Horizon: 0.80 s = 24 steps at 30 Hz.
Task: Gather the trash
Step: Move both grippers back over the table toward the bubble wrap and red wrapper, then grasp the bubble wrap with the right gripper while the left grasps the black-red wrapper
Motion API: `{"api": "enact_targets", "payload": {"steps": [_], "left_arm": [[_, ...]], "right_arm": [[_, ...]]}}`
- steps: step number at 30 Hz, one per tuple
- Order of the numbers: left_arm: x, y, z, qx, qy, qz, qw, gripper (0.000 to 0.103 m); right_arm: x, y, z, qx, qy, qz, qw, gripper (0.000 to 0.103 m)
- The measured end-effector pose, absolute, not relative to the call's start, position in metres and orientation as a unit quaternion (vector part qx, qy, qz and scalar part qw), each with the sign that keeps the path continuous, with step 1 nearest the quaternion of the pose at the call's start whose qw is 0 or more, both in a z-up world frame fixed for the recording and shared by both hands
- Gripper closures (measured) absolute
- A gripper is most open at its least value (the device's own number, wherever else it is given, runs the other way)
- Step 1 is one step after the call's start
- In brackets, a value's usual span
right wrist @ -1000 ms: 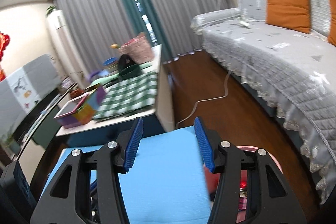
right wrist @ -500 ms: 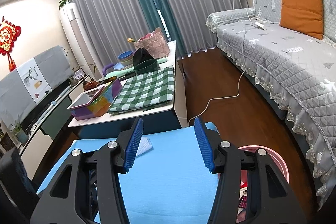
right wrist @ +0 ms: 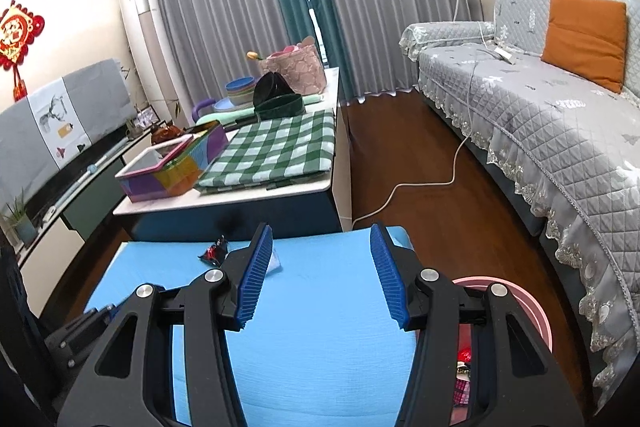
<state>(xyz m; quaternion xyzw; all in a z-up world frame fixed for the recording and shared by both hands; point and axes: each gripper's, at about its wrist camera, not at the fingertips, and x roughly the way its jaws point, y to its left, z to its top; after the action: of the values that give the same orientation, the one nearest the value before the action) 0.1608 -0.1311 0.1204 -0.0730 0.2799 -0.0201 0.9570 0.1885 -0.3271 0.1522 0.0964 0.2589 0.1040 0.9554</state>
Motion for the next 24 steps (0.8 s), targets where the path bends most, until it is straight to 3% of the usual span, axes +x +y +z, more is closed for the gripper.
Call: {"api": "enact_targets", "payload": {"steps": [7,15,24], "left_arm": [[0.173,-0.114,0.111,-0.073,0.271,-0.021,0.960,0.094],[0.182,-0.083,0.087,-0.086,0.275,-0.002,0.958,0.094],[0.202,-0.044,0.052,-0.111,0.292,0.026,0.950,0.094]], "right_arm": [[0.199,-0.326,0.122,0.091,0.278,0.092,0.952,0.055],[0.206,-0.313,0.101,0.100,0.281,0.097,0.950,0.071],[0.226,-0.275,0.066,0.113,0.302,0.129,0.938,0.072]]}}
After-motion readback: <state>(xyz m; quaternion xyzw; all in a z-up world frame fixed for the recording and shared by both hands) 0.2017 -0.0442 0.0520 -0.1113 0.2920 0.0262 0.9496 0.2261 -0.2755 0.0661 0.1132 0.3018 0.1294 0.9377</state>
